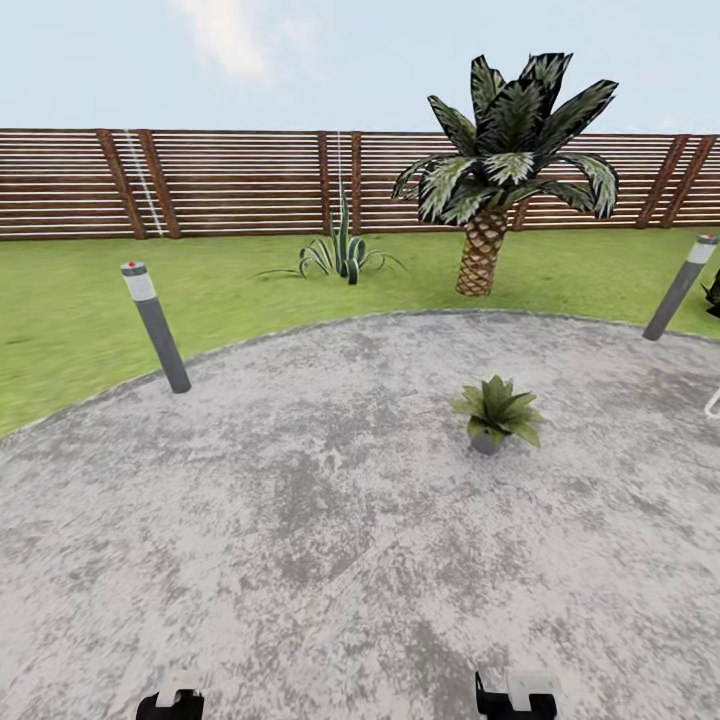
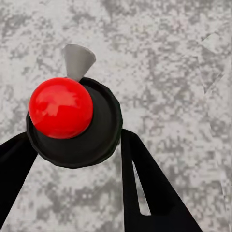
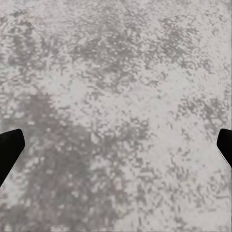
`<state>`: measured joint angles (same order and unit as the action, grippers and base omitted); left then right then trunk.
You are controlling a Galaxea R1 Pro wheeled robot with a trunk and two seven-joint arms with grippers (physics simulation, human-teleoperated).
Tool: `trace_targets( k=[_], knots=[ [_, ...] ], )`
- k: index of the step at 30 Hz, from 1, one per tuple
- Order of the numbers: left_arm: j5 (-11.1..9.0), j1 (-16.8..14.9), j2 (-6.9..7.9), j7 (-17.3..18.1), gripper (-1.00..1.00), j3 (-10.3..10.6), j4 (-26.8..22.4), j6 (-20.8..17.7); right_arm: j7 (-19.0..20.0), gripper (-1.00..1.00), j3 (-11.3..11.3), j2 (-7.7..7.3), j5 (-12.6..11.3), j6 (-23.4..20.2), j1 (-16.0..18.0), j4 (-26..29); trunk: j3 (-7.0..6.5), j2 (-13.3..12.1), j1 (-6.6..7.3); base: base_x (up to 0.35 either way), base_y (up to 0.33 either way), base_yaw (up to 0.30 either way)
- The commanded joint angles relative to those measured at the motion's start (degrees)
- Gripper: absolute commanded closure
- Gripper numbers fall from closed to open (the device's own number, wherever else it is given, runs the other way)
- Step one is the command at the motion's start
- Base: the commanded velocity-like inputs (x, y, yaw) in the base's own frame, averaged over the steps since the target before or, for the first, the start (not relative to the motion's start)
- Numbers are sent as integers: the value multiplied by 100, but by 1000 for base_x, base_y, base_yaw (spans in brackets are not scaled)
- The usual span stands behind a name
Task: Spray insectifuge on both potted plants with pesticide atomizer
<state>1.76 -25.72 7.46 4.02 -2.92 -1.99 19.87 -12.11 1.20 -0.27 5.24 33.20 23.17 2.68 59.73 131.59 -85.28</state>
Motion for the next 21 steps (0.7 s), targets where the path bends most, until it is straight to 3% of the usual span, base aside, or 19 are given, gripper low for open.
trace_targets(
  k=[1,7,21],
  knots=[
    [17,-3,1,28,100,-33,5,17,-55,-100,12,0,56,2,3,-5,5,2,-2,340,0,0],
    [17,-3,1,28,100,-33,5,17,-55,-100,12,0,56,2,3,-5,5,2,-2,340,0,-87],
    [17,-3,1,28,100,-33,5,17,-55,-100,12,1,56,2,3,-5,5,2,-2,340,0,-267]
  ],
)
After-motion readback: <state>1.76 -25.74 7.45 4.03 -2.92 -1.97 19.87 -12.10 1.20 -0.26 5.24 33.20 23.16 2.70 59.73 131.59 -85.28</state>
